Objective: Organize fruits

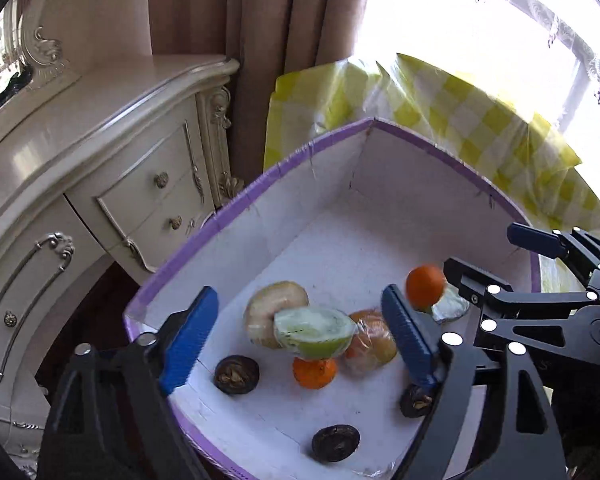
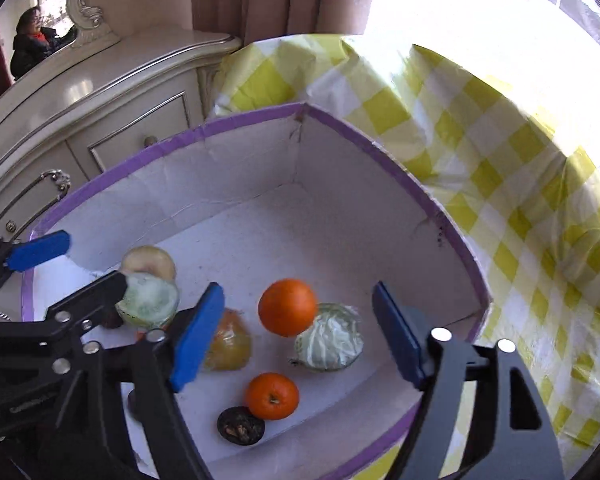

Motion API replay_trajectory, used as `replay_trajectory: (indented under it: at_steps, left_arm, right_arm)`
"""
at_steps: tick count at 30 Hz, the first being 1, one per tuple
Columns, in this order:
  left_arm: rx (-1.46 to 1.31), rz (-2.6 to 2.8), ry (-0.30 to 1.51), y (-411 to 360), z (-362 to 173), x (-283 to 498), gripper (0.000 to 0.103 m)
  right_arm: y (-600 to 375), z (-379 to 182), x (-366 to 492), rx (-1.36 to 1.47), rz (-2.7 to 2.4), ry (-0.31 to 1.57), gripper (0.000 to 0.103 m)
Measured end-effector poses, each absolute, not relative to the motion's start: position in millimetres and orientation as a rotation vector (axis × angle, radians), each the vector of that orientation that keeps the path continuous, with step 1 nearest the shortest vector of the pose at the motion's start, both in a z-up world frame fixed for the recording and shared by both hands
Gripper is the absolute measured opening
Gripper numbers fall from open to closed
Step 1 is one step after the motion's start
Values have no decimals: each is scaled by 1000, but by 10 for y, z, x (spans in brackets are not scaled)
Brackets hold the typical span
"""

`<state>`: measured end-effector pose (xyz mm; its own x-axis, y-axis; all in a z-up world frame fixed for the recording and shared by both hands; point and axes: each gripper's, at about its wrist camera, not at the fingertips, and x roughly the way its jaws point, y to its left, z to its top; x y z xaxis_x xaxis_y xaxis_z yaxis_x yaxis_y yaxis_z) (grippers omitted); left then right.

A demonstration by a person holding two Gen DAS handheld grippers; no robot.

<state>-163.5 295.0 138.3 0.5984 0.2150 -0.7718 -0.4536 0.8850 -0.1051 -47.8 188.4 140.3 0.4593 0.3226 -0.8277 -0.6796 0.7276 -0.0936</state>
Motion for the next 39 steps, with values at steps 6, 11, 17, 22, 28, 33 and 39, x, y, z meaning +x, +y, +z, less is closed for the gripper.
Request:
replay_trajectory:
  at_steps: [6, 11, 17, 22, 28, 33, 39]
  left_arm:
    - [-250, 524, 687, 2977, 1784, -1904, 91]
    - [-290, 596, 778, 2988, 1785, -1994, 91]
    - [-278, 569, 839, 2848, 1591, -2081, 91]
    - [-274, 552, 904, 2780, 1382, -2056, 91]
    - [-283, 552, 948, 2784, 1242, -2008, 91]
    - [-288, 548, 963, 2804, 1198, -1984, 91]
    - [-286, 538, 973, 2791, 1172, -1976, 91]
  right_arm:
    - [1718, 1586, -628, -475, 603, 863, 101]
    - [1632, 1443, -881, -472, 568, 960, 101]
    - [1558, 1294, -1190, -403, 606, 1012, 101]
    - [1514, 1262, -1304, -391, 615, 1019, 101]
    - [1421, 1236, -1237, -353, 601, 1045, 101]
    - [1405, 1195, -1227, -341, 602, 1057, 101]
    - [1412, 1200, -1237, -336, 604, 1054, 101]
